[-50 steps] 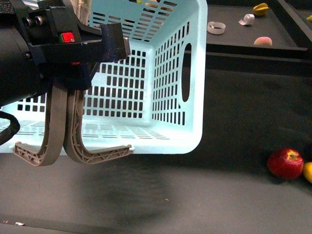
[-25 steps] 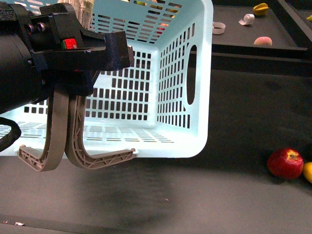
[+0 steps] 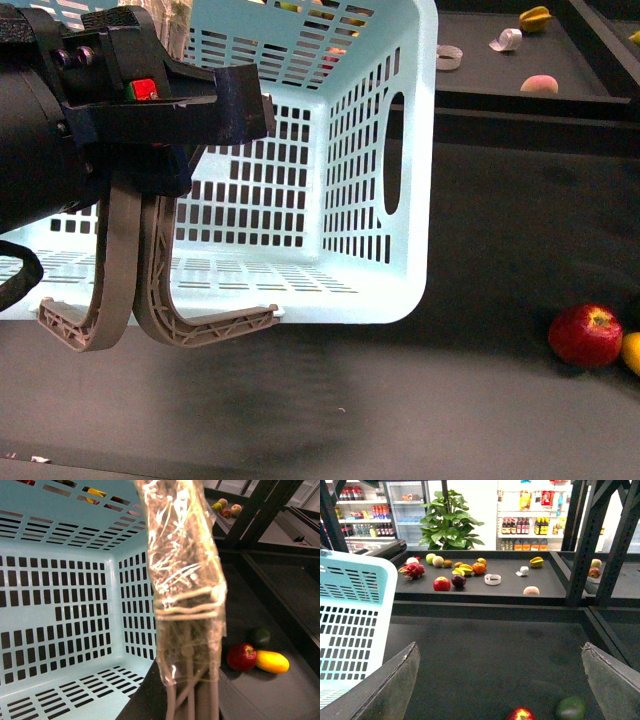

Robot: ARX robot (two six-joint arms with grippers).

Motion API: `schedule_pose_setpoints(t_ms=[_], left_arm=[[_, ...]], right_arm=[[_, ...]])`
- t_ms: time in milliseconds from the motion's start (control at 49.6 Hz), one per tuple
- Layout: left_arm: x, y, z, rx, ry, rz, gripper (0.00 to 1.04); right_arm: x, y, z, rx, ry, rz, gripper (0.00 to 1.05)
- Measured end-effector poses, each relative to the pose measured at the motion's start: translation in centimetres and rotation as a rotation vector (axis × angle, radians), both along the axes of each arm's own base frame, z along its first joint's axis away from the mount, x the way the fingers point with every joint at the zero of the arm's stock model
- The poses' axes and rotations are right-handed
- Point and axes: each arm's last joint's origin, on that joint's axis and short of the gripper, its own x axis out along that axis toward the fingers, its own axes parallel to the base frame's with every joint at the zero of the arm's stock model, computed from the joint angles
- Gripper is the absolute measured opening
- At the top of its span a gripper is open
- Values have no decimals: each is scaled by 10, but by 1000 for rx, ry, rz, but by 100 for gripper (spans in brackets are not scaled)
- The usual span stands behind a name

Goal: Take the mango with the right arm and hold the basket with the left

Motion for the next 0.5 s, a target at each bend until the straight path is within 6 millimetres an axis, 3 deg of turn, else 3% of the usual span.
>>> schedule_pose_setpoints(t_ms=[161, 262, 504], left_arm=[[0, 0, 0, 0, 0, 1, 6], [0, 0, 0, -1, 0, 1, 6], [0, 0, 0, 0, 1, 0, 6]], right_arm=[[0, 0, 0, 0, 0, -1, 96], [6, -6, -3, -5, 89, -198, 96], [55, -51, 2, -61, 189, -209, 96]])
